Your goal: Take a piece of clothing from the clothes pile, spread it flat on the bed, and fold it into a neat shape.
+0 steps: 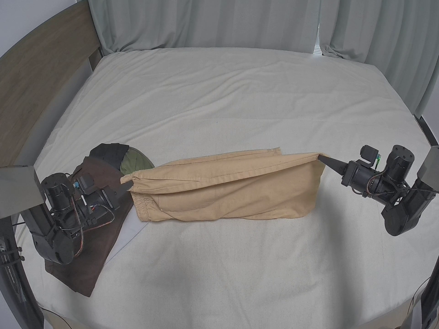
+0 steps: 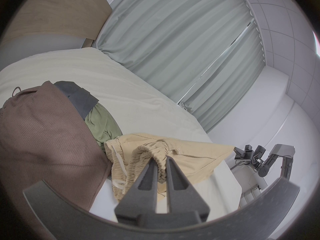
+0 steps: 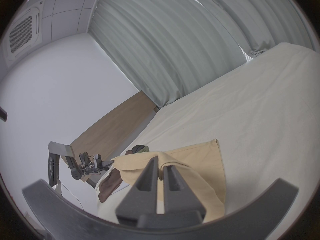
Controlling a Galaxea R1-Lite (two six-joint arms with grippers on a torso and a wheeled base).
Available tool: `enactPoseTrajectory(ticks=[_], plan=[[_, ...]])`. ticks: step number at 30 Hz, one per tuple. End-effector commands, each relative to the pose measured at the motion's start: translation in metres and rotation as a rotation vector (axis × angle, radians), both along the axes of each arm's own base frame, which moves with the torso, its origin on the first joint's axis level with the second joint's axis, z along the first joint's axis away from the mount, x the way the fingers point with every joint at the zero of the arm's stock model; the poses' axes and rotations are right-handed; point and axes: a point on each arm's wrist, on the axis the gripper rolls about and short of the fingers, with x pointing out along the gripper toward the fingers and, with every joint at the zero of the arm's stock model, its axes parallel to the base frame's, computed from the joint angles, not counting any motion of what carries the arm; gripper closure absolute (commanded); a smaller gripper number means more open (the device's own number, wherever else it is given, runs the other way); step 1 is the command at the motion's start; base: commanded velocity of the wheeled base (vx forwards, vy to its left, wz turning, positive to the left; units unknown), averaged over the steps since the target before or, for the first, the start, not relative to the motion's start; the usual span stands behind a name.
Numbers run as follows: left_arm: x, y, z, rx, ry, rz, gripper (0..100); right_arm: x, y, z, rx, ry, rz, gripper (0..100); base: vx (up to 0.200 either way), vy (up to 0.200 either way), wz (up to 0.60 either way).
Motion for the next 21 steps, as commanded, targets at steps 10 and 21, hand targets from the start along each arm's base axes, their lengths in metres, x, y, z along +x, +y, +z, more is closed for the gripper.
enactPoseTrajectory(ticks=[10,21], plan=[[0.015,0.000,-0.007,-0.018,0.000,0.012,100,0.042,0.009,-0.008,0.065,0.013,0.016,100,0.000,0.000,0.00],[0.034,0.000,-0.017,-0.037,-0.003,0.054,100,0.074,0.007,-0.022,0.066,0.031,-0.005,100,0.000,0.000,0.00]])
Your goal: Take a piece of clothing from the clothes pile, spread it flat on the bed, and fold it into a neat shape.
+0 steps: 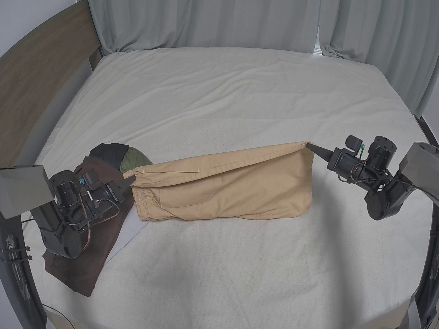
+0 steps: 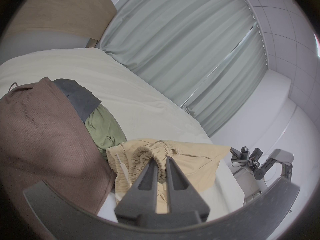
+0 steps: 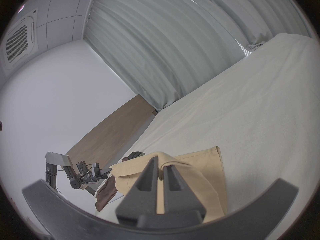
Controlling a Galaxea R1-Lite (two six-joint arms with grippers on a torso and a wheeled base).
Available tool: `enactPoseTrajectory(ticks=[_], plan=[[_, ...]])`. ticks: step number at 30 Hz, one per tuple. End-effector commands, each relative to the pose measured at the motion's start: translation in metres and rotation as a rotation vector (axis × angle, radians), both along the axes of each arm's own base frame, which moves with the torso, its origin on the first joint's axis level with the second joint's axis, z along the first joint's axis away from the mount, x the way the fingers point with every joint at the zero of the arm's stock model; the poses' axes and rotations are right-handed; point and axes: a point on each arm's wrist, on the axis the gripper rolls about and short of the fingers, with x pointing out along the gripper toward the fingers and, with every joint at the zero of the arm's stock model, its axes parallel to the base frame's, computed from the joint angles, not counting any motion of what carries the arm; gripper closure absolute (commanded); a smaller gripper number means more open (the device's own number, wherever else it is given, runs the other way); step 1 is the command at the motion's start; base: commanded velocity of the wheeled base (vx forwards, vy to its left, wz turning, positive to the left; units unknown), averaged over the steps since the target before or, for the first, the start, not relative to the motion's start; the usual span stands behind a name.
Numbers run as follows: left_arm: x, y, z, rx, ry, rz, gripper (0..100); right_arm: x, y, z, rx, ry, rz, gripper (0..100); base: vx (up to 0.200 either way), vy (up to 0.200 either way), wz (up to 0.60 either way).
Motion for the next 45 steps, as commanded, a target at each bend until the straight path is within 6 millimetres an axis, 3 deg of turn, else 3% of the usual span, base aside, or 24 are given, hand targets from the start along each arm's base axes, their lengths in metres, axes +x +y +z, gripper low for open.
enactPoseTrajectory(ticks=[1,7,13,34,35,45], plan=[[0.008,0.000,-0.006,-0.017,0.008,0.022,100,0.013,-0.001,-0.014,-0.001,0.021,-0.004,100,0.000,0.000,0.00],[0.017,-0.001,0.000,-0.085,0.005,0.032,100,0.026,0.002,-0.022,0.001,0.019,0.000,100,0.000,0.000,0.00],[0.026,-0.001,-0.008,-0.087,0.005,0.033,100,0.036,0.005,-0.028,0.017,0.020,-0.026,100,0.000,0.000,0.00],[0.038,-0.001,-0.018,-0.089,0.005,0.033,100,0.046,0.011,-0.035,0.017,0.019,-0.015,100,0.000,0.000,0.00],[0.039,-0.001,-0.017,-0.092,-0.001,0.033,0,0.047,0.012,-0.035,0.017,0.018,-0.013,0,0.000,0.000,0.00],[0.034,0.005,0.000,-0.107,-0.030,0.049,0,0.044,0.014,-0.031,0.023,-0.011,-0.027,0,0.000,0.000,0.00]])
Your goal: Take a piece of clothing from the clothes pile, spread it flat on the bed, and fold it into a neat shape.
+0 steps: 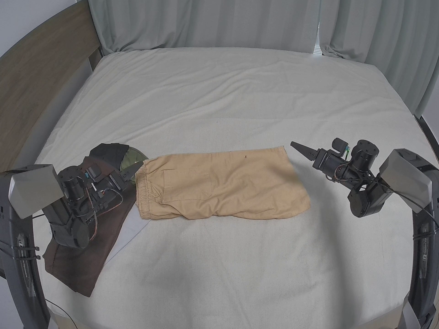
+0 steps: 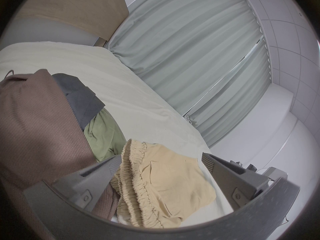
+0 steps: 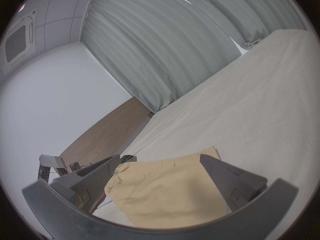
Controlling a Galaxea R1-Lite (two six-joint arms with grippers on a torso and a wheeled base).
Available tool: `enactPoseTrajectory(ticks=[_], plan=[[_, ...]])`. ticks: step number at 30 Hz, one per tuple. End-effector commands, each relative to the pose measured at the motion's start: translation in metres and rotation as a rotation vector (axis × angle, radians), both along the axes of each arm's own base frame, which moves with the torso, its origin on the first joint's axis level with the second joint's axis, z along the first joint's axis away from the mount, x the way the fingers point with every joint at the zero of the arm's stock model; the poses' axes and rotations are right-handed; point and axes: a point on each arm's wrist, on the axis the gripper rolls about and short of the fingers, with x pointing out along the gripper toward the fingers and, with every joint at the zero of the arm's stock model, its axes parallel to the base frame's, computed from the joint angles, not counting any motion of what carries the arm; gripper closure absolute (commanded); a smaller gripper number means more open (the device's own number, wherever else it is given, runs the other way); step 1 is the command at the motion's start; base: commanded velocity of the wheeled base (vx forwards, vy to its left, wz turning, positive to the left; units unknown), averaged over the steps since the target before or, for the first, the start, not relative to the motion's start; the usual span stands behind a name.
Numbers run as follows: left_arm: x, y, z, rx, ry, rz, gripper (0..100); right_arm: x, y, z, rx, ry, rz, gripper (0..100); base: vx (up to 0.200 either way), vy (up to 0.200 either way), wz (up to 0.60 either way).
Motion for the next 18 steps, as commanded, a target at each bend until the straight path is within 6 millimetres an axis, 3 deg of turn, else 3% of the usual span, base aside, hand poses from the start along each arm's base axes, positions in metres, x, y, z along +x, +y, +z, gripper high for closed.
enactPoseTrajectory(ticks=[1,7,13,18], plan=[[-0.006,0.001,0.013,0.000,-0.022,0.003,0,-0.006,0.001,0.003,0.000,-0.003,0.003,0,0.000,0.000,0.00],[-0.024,-0.004,0.027,0.003,-0.018,-0.025,0,-0.035,0.005,0.008,-0.006,0.045,0.017,0,0.000,0.000,0.00],[-0.030,-0.006,0.029,0.014,-0.018,-0.033,0,-0.067,0.017,-0.003,-0.010,0.053,0.056,0,0.000,0.000,0.00],[-0.033,-0.006,0.030,0.053,-0.036,-0.031,0,-0.093,0.018,0.002,-0.036,0.087,0.065,0,0.000,0.000,0.00]])
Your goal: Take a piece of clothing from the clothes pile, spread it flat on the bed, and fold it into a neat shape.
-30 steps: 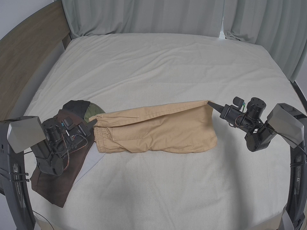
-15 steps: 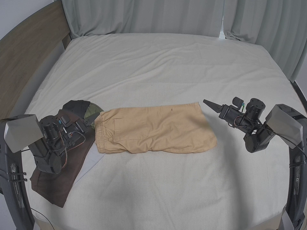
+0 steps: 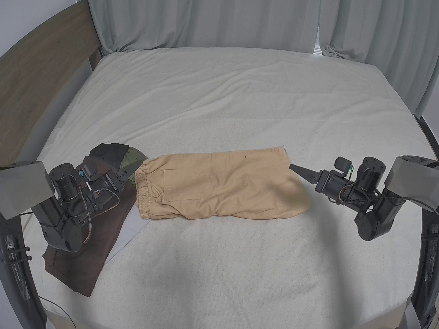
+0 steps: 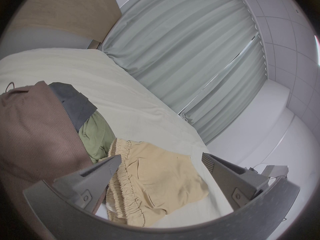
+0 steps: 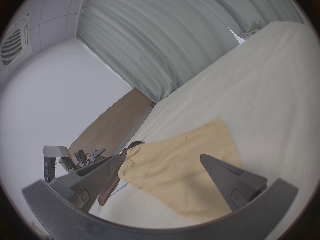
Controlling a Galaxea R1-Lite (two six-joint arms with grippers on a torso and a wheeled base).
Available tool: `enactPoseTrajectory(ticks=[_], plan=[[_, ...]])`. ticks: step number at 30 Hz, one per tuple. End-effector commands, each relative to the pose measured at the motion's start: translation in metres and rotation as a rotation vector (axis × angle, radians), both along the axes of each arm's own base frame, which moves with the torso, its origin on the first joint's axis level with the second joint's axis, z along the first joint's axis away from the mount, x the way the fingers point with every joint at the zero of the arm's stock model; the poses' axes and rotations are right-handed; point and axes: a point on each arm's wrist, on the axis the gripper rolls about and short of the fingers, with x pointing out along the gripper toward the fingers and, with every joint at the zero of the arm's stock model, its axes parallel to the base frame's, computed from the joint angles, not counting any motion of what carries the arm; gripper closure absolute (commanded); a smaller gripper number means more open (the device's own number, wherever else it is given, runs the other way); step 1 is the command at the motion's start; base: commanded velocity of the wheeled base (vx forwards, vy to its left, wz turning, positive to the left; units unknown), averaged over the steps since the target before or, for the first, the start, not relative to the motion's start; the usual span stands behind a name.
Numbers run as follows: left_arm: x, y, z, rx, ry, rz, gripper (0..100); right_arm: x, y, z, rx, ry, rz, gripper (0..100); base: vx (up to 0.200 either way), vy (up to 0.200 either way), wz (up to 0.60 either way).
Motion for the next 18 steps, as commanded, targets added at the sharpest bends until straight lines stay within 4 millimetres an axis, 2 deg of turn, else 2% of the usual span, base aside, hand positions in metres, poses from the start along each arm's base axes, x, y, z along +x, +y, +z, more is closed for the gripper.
enactPoseTrajectory(ticks=[1,6,18], plan=[[-0.006,0.000,0.008,0.037,-0.031,-0.002,0,-0.030,0.004,0.018,-0.015,-0.005,0.022,0,0.000,0.000,0.00],[-0.010,0.000,0.017,0.062,-0.067,0.001,0,-0.041,0.004,0.037,-0.008,-0.039,0.025,0,0.000,0.000,0.00],[-0.018,0.009,0.022,0.189,-0.136,0.002,0,-0.057,0.021,0.028,-0.024,0.009,0.062,0,0.000,0.000,0.00]])
